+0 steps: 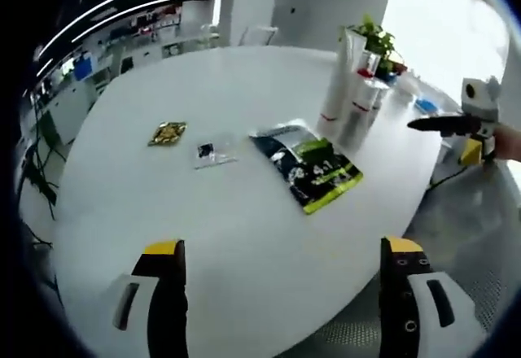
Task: Arrange the skincare products in the storage area until every visible bottle or jar stands upright without overlapping.
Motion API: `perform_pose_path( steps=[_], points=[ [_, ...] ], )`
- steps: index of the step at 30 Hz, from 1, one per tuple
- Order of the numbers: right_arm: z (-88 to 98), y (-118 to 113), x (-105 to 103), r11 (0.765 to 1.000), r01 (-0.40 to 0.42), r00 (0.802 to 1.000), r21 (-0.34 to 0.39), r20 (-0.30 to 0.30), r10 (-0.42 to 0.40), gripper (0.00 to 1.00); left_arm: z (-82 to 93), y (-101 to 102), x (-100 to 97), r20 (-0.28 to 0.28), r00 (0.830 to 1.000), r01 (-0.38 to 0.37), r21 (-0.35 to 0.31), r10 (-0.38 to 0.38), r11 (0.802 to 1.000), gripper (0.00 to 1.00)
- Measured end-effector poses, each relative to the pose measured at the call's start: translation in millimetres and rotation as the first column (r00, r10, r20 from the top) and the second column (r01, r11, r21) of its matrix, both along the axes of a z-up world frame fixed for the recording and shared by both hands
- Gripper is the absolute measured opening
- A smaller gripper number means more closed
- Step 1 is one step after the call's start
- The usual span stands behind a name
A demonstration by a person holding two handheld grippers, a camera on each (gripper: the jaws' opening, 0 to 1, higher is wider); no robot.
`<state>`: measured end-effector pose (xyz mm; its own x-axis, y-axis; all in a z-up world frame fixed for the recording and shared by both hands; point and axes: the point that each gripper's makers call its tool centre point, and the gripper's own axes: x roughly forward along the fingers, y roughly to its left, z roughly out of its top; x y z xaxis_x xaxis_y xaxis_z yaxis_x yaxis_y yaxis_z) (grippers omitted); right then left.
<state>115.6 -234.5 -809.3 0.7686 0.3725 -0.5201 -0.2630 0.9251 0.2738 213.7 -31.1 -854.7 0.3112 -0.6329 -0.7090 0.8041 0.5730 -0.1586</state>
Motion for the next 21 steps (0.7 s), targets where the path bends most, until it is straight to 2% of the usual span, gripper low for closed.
perform_pose_path(
  steps=[7, 14, 21],
  points=[
    [-0.2, -1.6, 0.1, 1.000, 0.007, 1.000, -0.002, 0.005, -0.007, 0.98, -2.6, 0.8, 9.1, -0.003, 1.000, -0.031, 0.008, 0.031, 1.000, 0.97],
    [-0.8, -2.3, 0.2, 1.000, 0.014, 1.000, -0.007, 0.004, -0.014, 0.98, -3.0, -9.5, 34.9, -0.006, 0.997, -0.072, 0.004, 0.072, 0.997, 0.97],
    [-0.4, -3.1, 0.8, 1.000, 0.020, 1.000, -0.006, 0.003, -0.020, 0.98, -6.2, -18.9, 58.0, -0.009, 0.996, -0.088, 0.018, 0.088, 0.996, 0.91]
  ],
)
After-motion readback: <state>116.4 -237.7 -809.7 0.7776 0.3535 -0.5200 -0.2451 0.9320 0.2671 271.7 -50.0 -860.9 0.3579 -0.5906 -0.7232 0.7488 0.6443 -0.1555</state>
